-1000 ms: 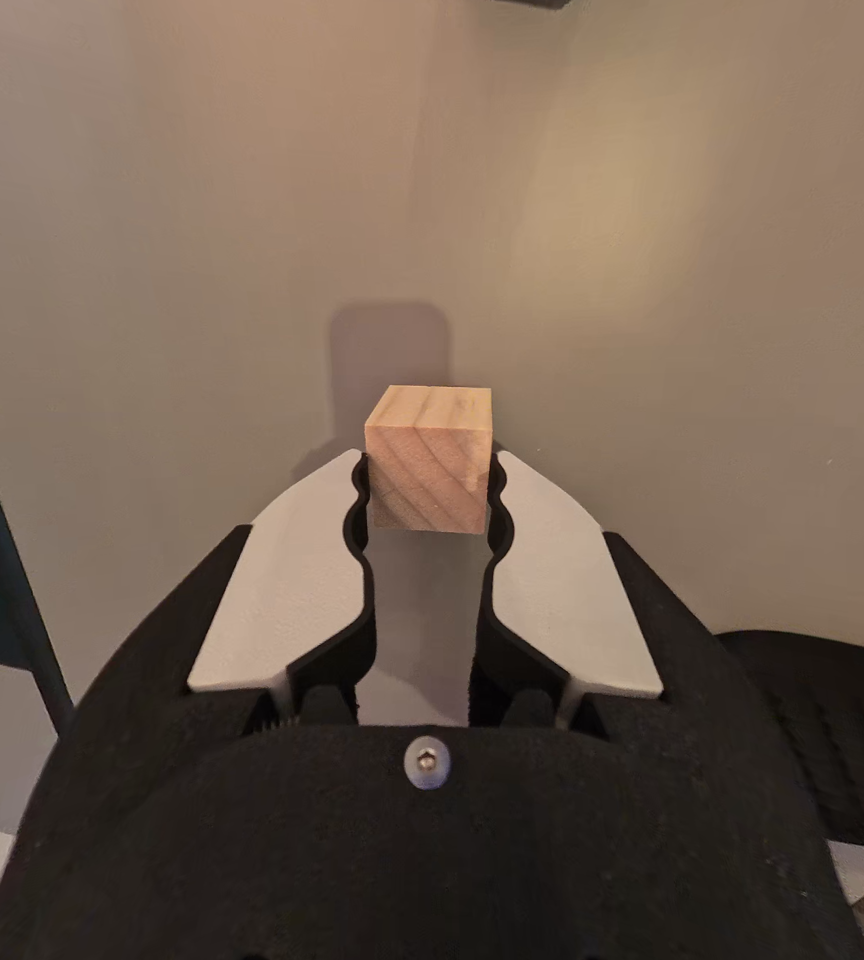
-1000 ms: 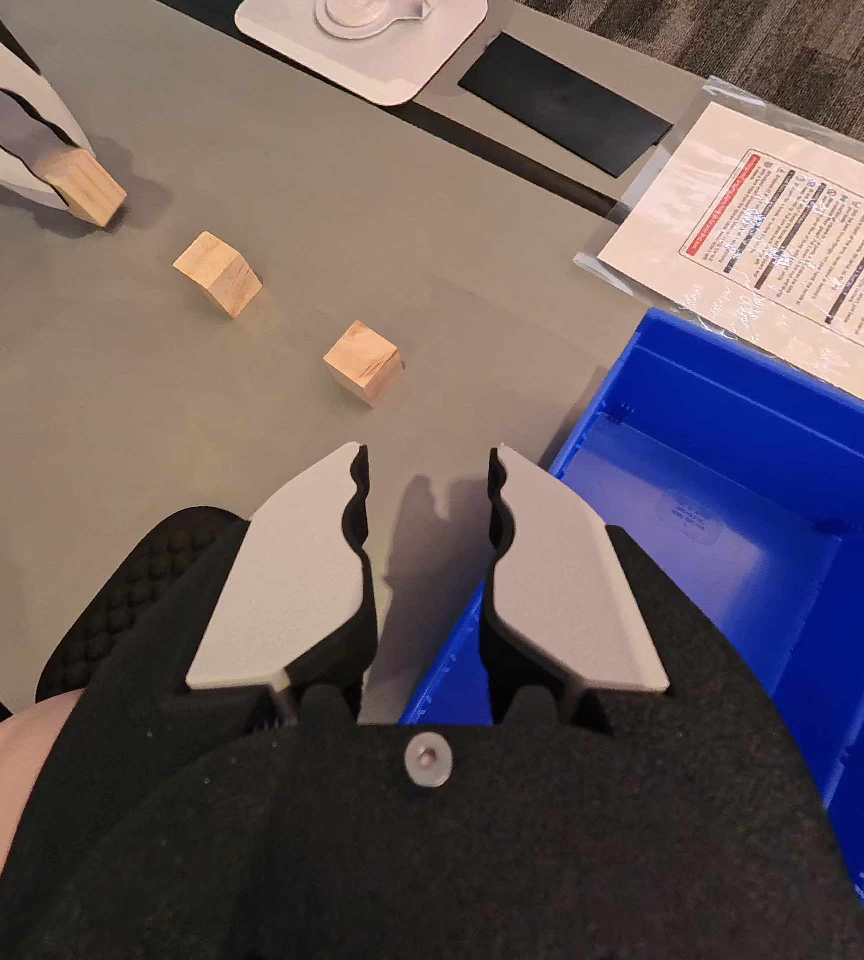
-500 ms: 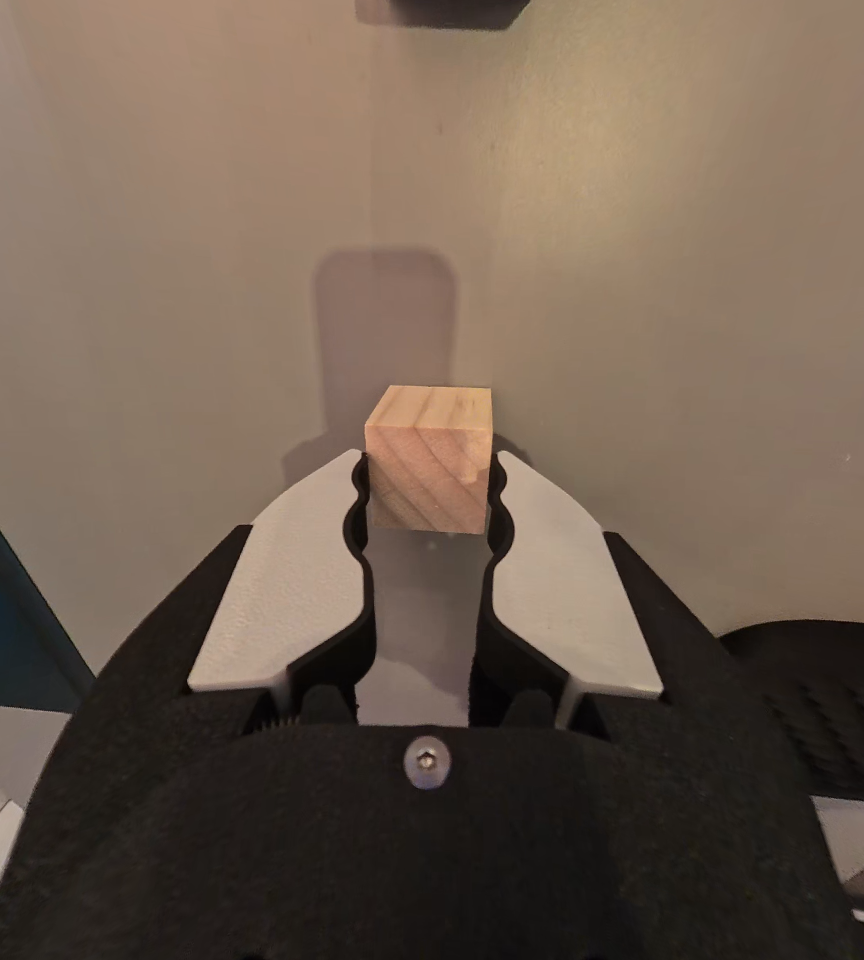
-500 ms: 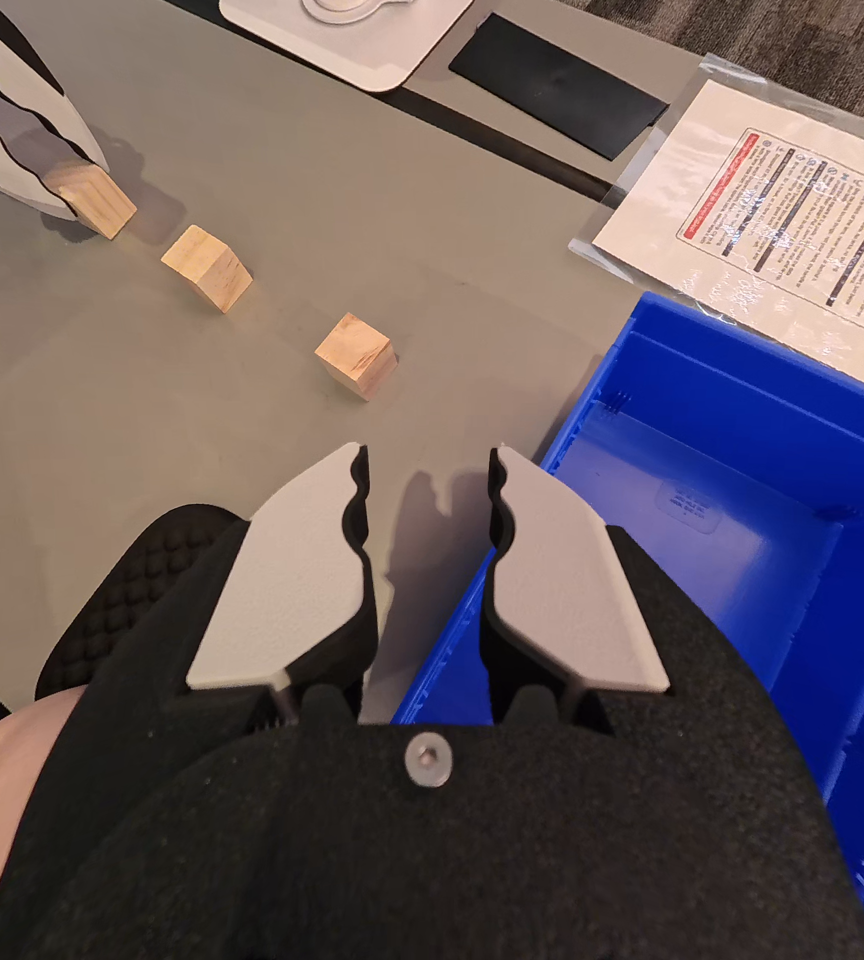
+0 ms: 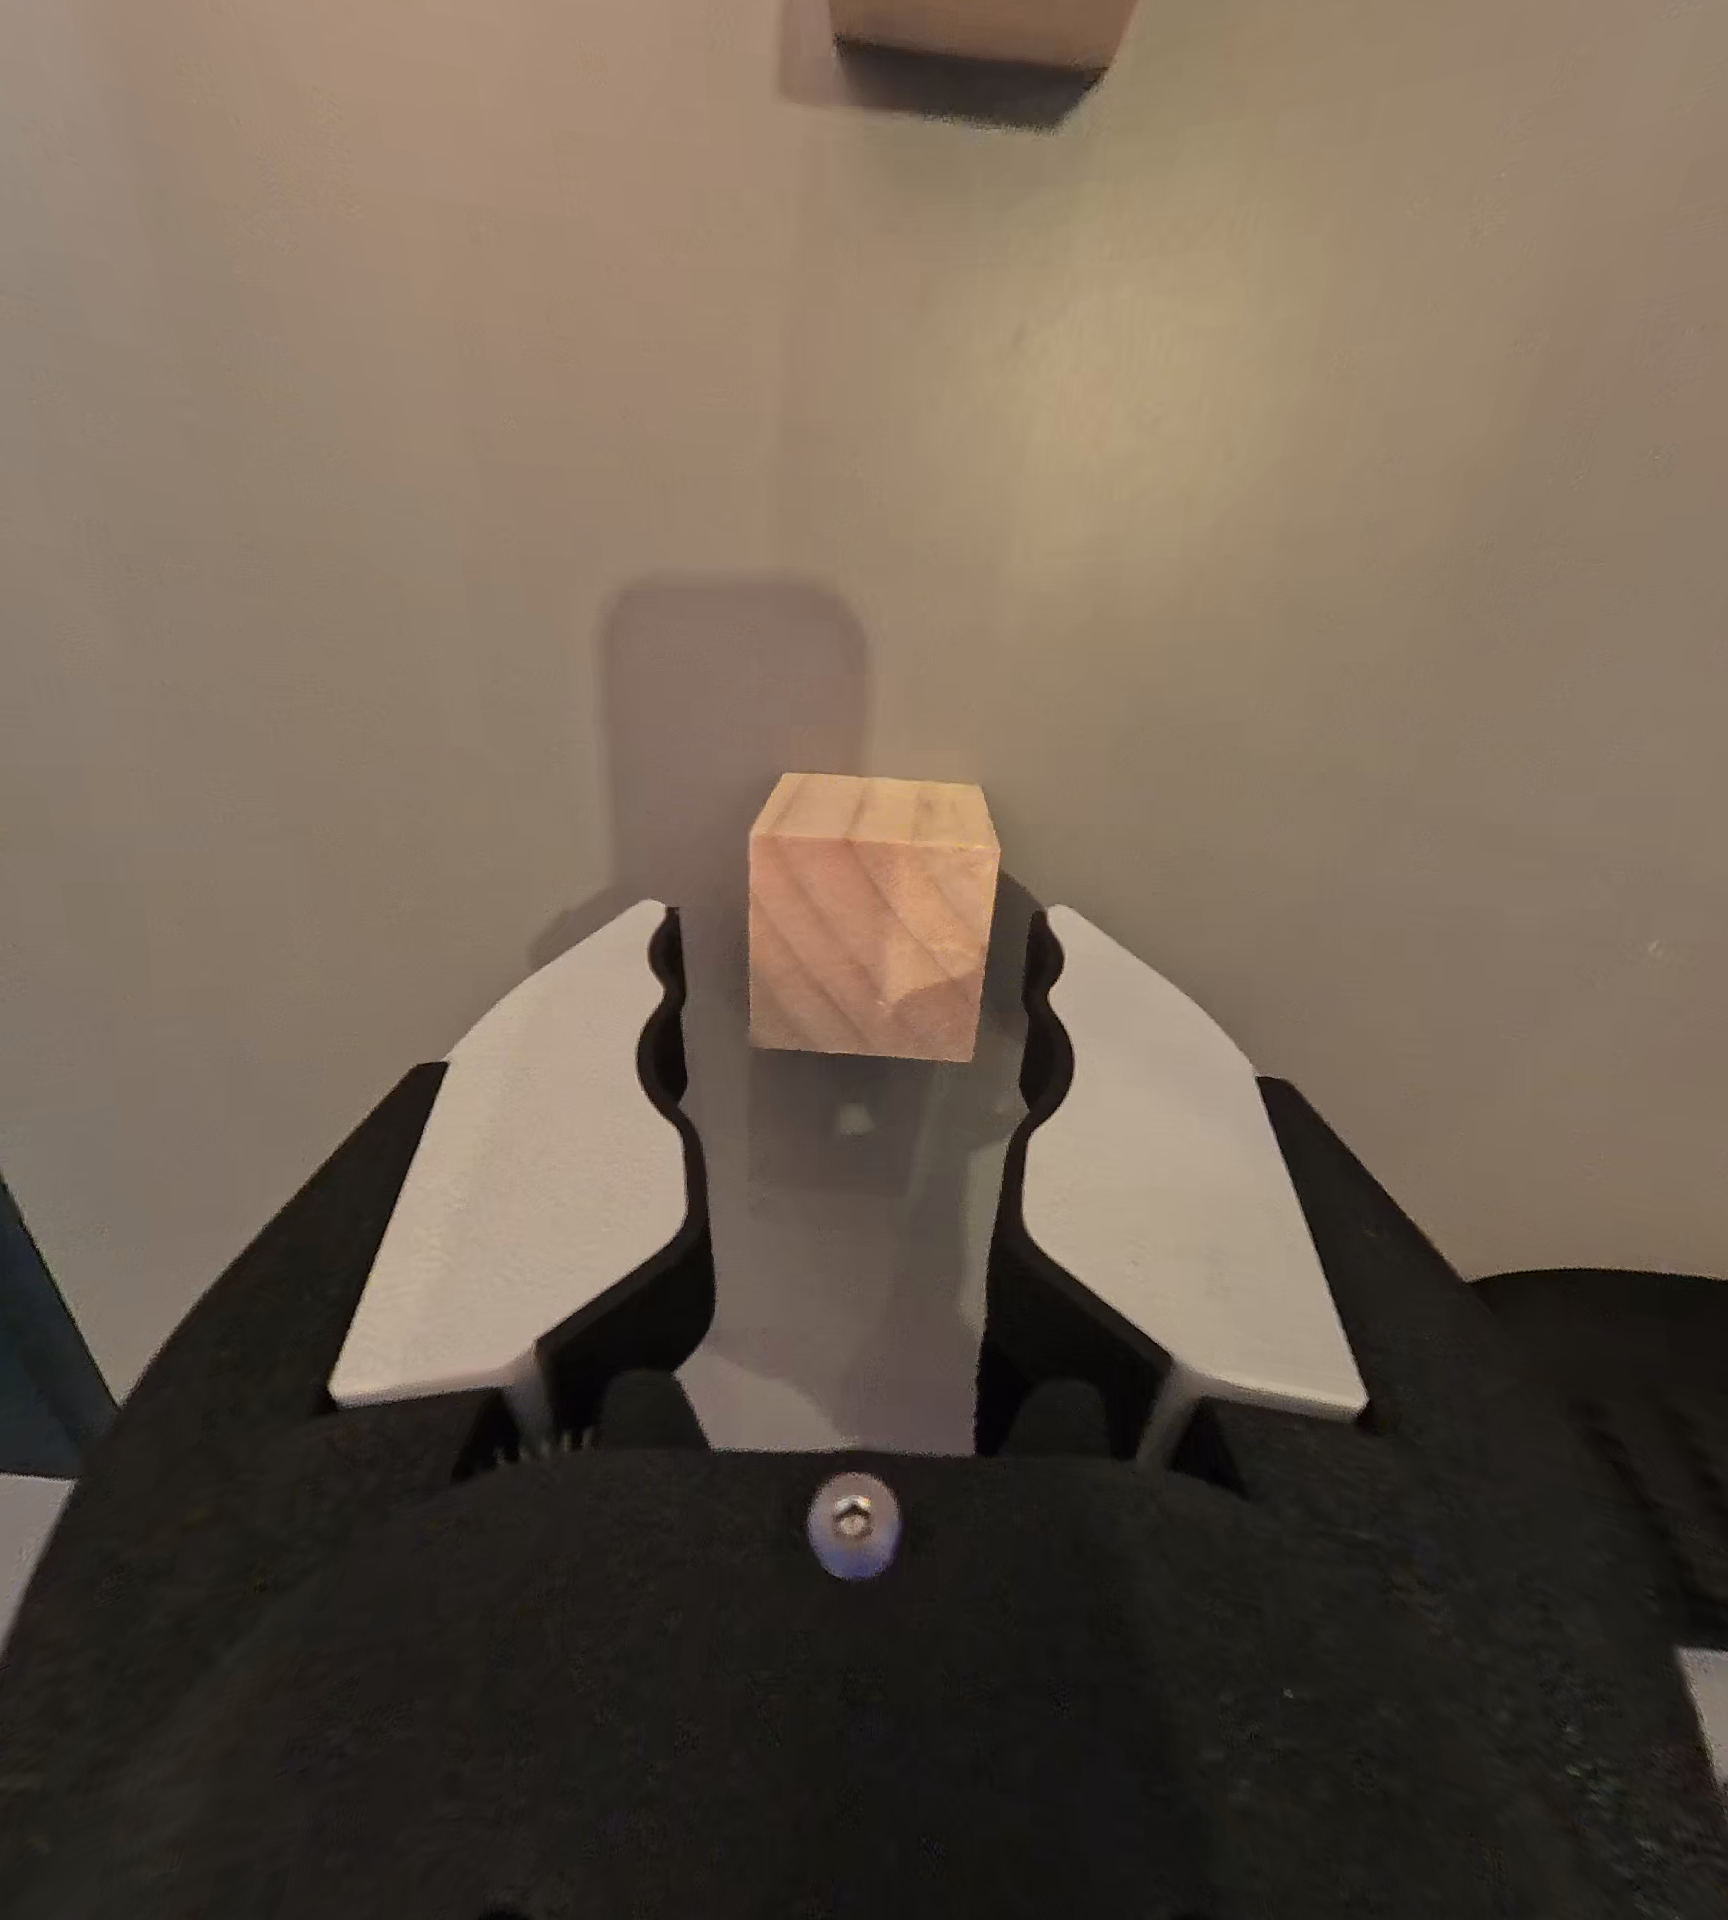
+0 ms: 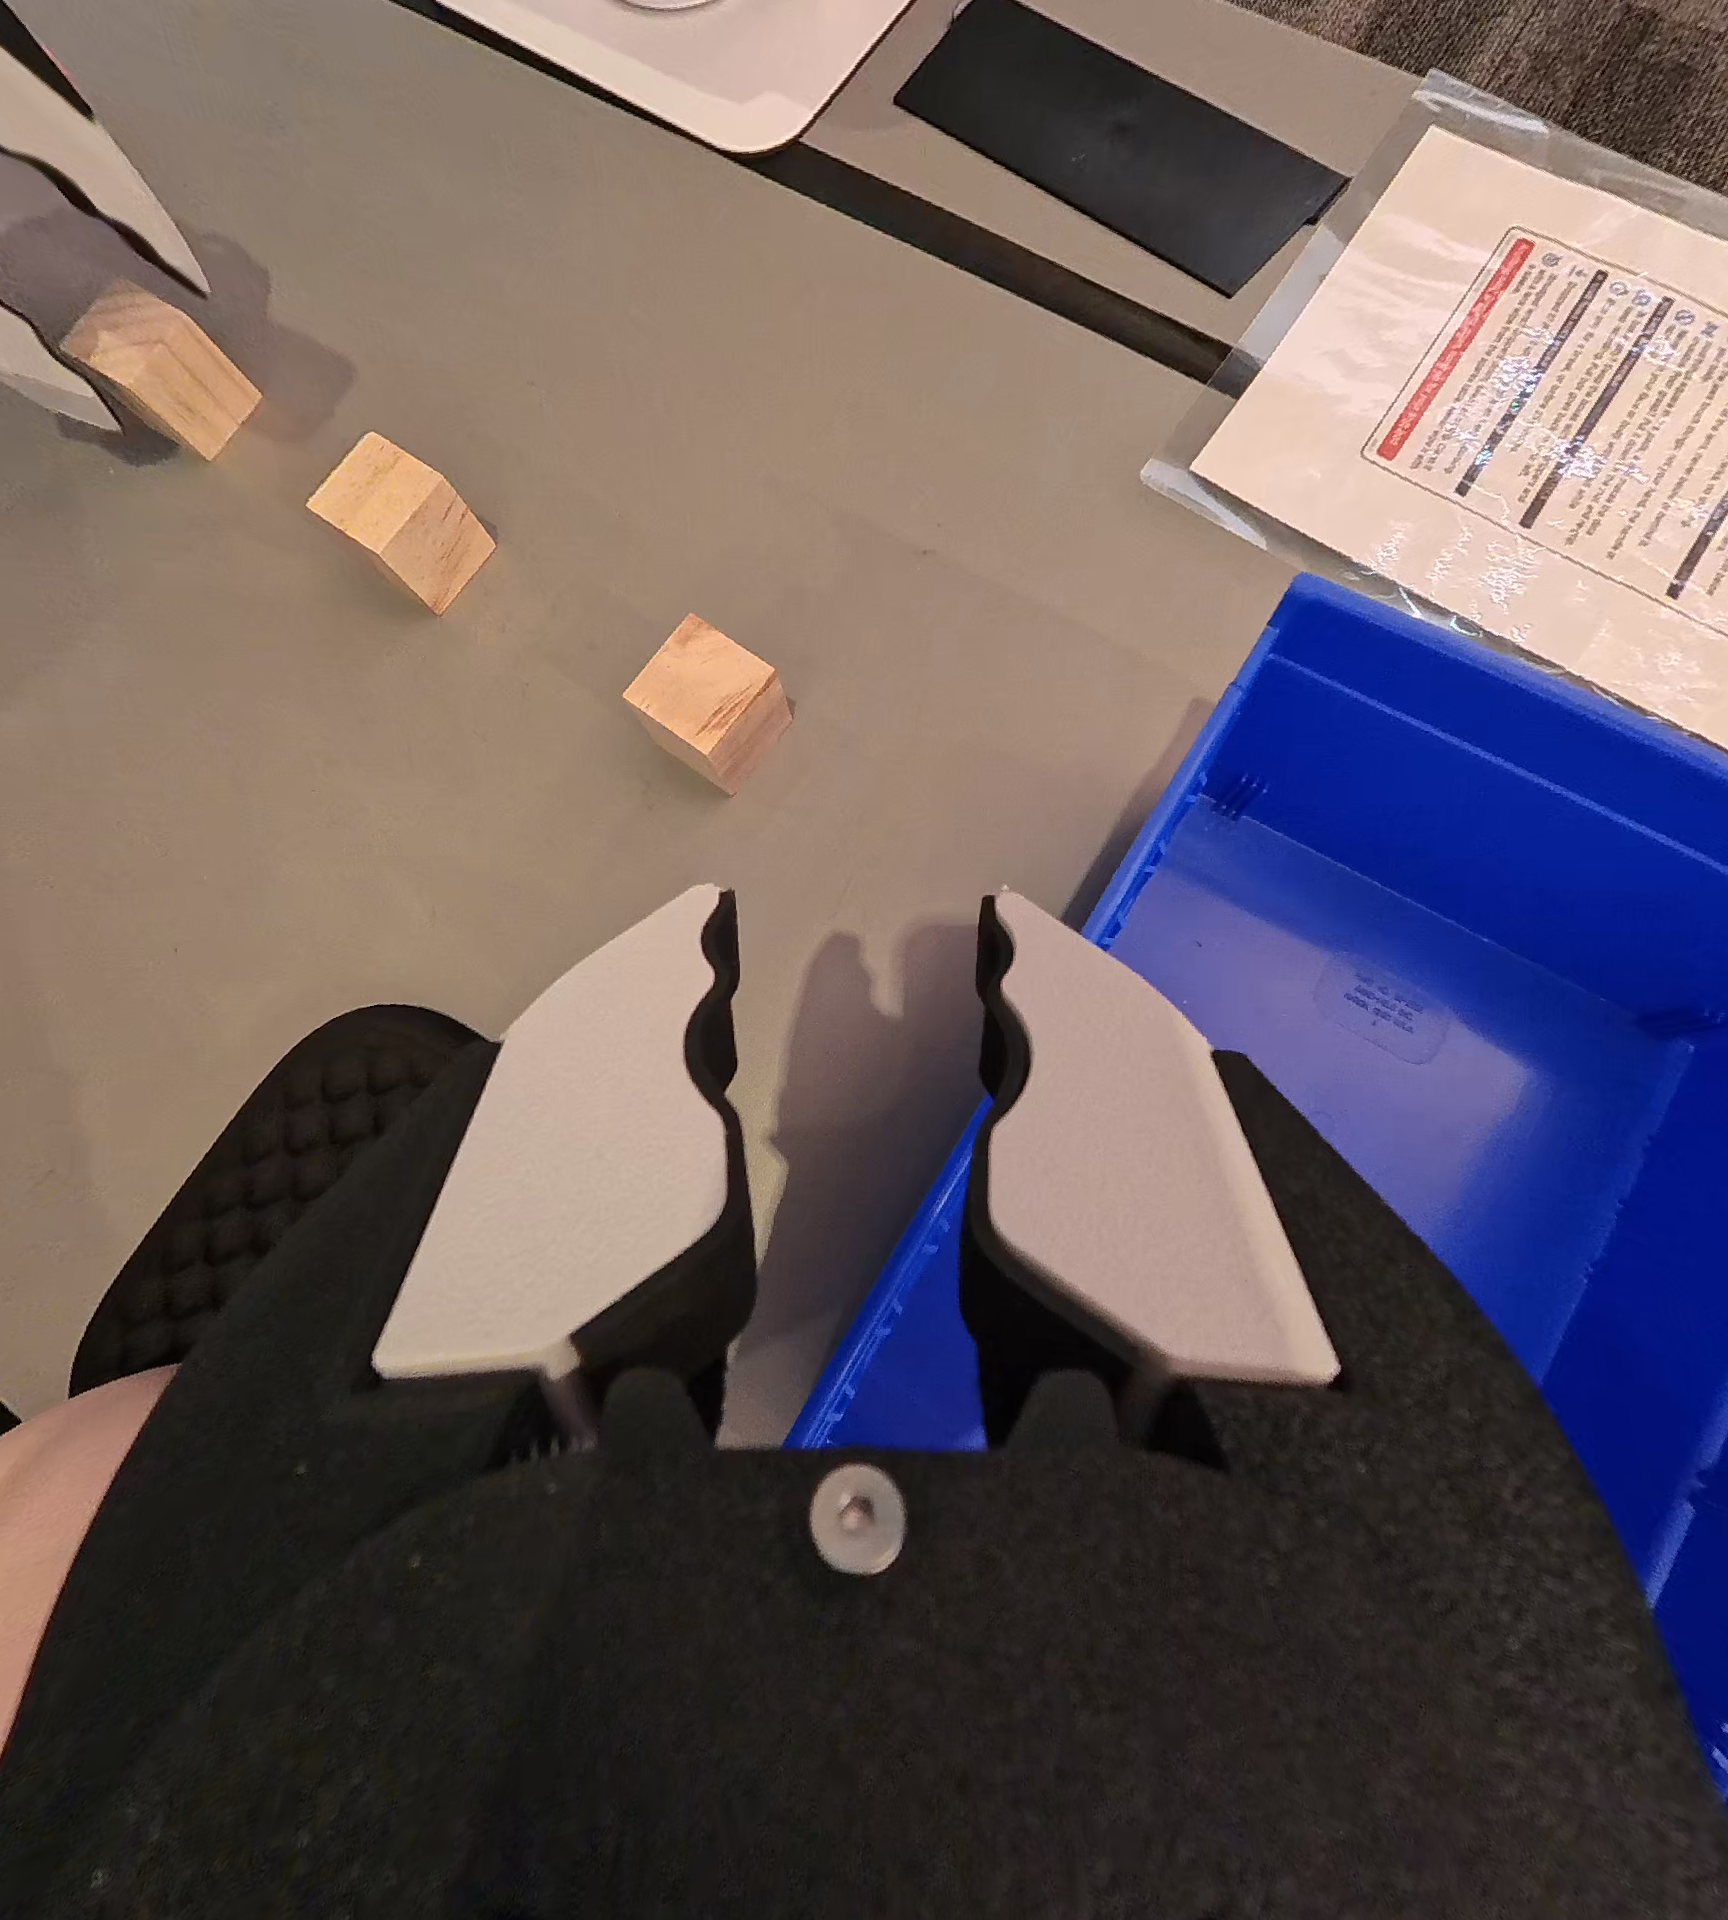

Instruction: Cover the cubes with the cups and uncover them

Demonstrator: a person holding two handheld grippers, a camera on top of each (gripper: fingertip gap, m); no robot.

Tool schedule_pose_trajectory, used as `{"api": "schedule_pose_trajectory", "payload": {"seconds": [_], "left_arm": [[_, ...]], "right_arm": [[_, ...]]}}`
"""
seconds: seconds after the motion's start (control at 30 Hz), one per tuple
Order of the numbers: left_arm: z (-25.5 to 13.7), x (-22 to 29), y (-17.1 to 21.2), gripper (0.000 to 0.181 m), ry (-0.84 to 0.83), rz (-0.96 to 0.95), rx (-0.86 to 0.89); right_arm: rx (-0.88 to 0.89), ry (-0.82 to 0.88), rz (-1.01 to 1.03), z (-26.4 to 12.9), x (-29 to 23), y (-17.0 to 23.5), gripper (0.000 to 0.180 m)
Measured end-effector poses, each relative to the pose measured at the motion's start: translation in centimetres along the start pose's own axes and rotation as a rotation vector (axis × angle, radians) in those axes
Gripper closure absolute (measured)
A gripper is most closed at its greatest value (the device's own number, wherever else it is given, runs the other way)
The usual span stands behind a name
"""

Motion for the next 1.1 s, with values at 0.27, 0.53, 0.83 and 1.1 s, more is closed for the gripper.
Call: {"api": "schedule_pose_trajectory", "payload": {"seconds": [0.27, 0.53, 0.83, 1.1], "left_arm": [[-7.9, 2.0, 0.6, 0.12, -0.015, -0.122, 0.434], [-19.9, 7.3, 9.9, 0.117, -0.097, -0.301, 0.965], [-25.0, 8.4, 26.2, 0.13, -0.371, -0.758, 0.872], [-18.6, 9.4, 34.9, 0.124, -0.463, -1.145, 0.493]], "right_arm": [[-0.005, -0.015, 0.006, 0.4, 0.1, 0.2, 0.136], [-0.005, -0.022, -0.004, 0.5, -0.1, 0.0, 0.136], [-0.023, -0.023, -0.003, 0.4, -0.3, 0.1, 0.136], [-0.046, -0.028, -0.008, 0.6, -0.6, -0.1, 0.136]]}}
Point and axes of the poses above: each gripper's, where its closed fingertips meet, z out along the fingers, y out of its underside, x = y × z across the jaws, the point moved 10 cm from there along -z, back along the fingers, and after that the axes turned 12 degrees about -z, right-handed, at the moved point
